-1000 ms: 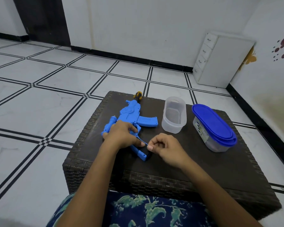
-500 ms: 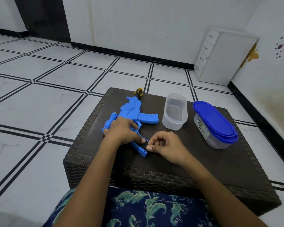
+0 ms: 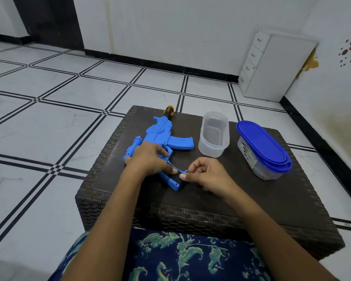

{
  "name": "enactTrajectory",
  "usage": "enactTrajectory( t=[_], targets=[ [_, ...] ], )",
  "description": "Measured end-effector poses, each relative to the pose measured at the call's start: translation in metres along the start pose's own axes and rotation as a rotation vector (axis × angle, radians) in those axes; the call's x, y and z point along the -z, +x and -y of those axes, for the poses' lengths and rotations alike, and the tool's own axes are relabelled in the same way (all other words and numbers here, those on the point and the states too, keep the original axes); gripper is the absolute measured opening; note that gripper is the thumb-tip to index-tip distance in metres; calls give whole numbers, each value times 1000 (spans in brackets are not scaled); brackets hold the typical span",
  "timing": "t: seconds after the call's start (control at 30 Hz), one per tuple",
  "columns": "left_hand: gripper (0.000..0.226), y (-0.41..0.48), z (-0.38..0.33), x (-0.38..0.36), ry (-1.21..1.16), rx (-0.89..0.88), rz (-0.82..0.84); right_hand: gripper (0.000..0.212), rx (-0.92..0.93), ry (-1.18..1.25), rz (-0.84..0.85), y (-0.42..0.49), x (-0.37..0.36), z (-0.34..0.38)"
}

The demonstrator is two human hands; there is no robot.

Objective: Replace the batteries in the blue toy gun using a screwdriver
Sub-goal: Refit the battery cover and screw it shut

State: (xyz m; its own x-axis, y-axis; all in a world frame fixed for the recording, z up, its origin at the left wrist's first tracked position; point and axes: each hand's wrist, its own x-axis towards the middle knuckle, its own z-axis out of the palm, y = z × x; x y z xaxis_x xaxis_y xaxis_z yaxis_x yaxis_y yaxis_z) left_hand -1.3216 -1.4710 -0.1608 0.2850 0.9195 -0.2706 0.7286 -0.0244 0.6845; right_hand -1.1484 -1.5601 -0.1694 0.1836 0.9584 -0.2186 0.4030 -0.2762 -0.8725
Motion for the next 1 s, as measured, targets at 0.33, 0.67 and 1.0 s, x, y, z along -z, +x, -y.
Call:
enactTrajectory(
  t=[0.33, 0.67, 1.0],
  targets=[
    [56, 1, 1, -1, -12, 0, 5, 35, -225, -841, -220, -6, 24, 11],
    [52, -2, 0, -1, -18, -7, 1, 30, 193, -109, -178, -24, 29, 38],
    [54, -2, -1, -1, -11, -22, -1, 49, 446, 310, -108, -29, 21, 44]
  ],
)
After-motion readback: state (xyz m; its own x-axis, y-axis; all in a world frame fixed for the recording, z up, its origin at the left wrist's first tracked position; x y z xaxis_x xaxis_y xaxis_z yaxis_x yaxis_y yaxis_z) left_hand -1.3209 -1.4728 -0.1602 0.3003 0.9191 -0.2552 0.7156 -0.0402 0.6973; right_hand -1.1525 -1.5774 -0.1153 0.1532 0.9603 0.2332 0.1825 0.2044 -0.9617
